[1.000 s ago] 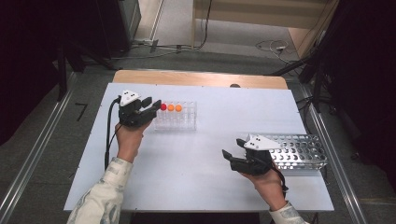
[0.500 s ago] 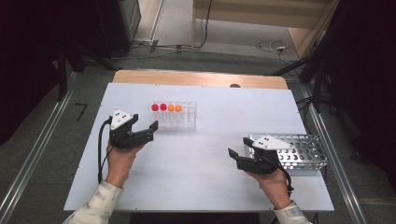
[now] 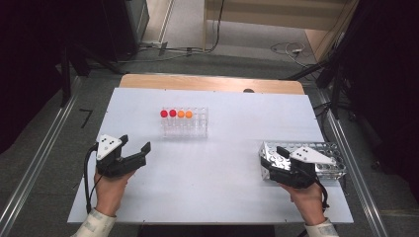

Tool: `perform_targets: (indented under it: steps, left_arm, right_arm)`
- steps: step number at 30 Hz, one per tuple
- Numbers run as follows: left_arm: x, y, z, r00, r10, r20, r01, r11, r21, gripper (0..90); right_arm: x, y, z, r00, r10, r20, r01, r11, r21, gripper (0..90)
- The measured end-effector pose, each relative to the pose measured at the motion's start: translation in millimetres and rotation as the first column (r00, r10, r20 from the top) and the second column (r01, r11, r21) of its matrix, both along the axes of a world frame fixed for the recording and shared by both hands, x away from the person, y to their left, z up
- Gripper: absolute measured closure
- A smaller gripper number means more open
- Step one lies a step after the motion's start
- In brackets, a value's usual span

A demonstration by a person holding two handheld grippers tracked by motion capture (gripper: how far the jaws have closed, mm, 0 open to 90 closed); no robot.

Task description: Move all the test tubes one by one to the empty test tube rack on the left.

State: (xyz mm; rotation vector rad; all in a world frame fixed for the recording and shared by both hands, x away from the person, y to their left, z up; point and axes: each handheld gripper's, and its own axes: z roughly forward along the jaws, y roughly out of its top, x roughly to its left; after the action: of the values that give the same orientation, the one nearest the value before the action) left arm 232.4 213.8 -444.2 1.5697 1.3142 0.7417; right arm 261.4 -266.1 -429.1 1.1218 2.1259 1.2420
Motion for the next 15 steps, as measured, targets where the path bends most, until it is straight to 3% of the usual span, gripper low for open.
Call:
perform_targets:
  steps: [15]
  left_arm:
    - [-17.5,19.1,-9.7,0.9985,0.052,-0.014,-0.052,0.9986,0.005,19.6]
  right_arm:
    - [-9.7,-50.8,-4.2,0.9939,-0.11,-0.001,0.11,0.994,0.013,27.8]
